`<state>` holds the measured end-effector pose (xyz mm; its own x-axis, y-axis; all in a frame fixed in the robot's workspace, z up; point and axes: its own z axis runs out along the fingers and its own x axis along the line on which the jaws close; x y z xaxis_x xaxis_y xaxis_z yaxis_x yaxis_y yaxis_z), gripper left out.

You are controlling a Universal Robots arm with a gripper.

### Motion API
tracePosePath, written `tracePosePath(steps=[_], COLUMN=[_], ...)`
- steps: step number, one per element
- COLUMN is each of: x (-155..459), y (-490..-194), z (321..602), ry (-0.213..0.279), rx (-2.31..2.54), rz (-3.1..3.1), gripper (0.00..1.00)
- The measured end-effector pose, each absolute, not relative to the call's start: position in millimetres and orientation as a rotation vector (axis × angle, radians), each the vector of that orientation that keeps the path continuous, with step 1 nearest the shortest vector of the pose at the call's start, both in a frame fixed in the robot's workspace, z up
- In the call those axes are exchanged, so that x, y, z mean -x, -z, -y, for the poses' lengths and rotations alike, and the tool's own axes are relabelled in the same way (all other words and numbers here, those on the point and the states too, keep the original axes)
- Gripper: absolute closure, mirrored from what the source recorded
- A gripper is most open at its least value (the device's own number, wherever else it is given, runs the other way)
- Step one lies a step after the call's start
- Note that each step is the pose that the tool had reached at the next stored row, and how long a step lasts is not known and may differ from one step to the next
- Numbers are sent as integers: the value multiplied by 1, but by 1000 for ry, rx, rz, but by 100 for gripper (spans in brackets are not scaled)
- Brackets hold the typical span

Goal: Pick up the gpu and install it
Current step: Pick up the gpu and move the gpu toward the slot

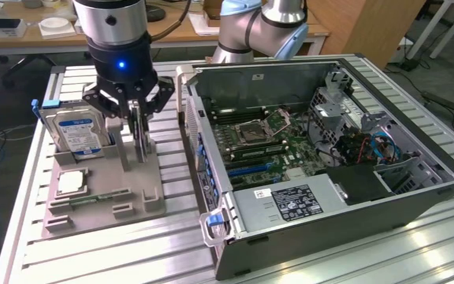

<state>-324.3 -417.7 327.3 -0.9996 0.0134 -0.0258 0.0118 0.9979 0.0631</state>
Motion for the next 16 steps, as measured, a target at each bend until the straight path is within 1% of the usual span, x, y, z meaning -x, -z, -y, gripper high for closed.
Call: tracePosePath(steps=[16], x=[324], y=[-345], z=[418], ry=[-109], rx=[-20], rz=[-3114], gripper=[73])
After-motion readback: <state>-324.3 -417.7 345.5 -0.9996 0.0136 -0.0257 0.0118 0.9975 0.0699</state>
